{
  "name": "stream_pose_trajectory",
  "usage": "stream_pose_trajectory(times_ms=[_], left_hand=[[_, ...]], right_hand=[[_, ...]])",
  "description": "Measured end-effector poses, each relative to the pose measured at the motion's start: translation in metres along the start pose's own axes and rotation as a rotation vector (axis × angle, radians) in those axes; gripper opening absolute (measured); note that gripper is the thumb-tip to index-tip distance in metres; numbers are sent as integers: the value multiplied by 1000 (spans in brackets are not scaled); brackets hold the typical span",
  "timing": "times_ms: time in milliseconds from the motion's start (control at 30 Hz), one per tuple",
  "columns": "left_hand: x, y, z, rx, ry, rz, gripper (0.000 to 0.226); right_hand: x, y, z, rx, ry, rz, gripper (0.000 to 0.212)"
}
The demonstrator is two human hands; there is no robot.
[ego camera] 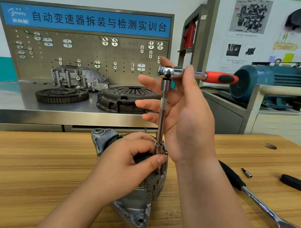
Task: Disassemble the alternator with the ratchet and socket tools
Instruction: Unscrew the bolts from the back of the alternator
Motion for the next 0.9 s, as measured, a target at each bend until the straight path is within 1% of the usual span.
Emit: stream_pose_trajectory(times_ms=[67,133,200,267,367,533,633,700,800,900], left_hand=[[-1,1,0,-6,-6,-14,41],[-3,1,-1,-33,8,-24,46],[-3,0,-1,-59,44,-30,40],[-1,0,0,-56,69,-35,35],[2,0,1,-52,70,-25,36],[1,-1,2,-31,53,22,28],[-1,-1,3,-74,54,29,19],[-4,-1,4,-106,43,40,15],[-10,-3,3,-163,-7,27,16],[-18,-5,-2,-198,-151,27,17]], right_hand=[[0,0,1,-27,-31,-48,33],[0,-1,1,-55,-109,-140,23],[2,-2,2,-63,-180,-237,23],[2,-3,3,-58,-201,-272,25],[0,-4,3,-68,-157,-205,26],[3,2,-1,-88,56,15,49],[6,6,1,-57,85,95,50],[6,7,3,-12,5,106,47],[12,10,5,48,-202,74,37],[20,10,2,86,-474,38,26]])
Point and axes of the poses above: each hand's wrist, its own y-axis towards the middle knuckle, its own z-axis out of the palm, x = y × z, the point moved 1 cm from there along y, towards the middle knuckle, and after that the axes turned 1 degree about -z, right-handed, at the moved point
